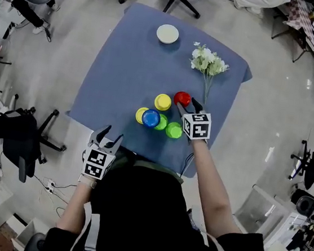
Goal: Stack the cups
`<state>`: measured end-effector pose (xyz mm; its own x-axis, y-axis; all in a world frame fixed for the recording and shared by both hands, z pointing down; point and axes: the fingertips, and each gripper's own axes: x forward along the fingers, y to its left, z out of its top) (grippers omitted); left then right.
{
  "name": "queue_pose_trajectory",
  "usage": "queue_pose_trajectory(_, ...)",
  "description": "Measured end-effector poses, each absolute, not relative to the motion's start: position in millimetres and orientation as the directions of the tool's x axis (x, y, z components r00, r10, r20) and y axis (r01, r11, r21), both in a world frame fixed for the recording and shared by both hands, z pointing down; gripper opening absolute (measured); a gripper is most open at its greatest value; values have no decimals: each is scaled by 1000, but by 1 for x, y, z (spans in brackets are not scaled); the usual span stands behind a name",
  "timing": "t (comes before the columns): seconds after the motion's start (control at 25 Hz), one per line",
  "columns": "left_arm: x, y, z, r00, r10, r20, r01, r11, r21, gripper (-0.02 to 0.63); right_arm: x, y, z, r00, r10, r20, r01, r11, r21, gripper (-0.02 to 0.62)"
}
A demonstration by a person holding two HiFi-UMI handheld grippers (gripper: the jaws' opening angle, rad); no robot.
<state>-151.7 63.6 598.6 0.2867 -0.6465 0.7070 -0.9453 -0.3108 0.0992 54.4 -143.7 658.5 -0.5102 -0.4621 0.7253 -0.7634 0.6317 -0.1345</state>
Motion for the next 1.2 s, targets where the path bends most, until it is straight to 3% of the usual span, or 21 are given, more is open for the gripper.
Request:
queue_pose_trajectory(0.24,-149,71,602,273,-651,708,-952,-288,102,229,55,-143,663,-500,-466,730,-762,637,-115,227)
queue_pose_trajectory(1.2,-143,47,589,398,-654,643,-897,-426,121,229,49,-55,567,-545,-520,657,-754,647,-113,225)
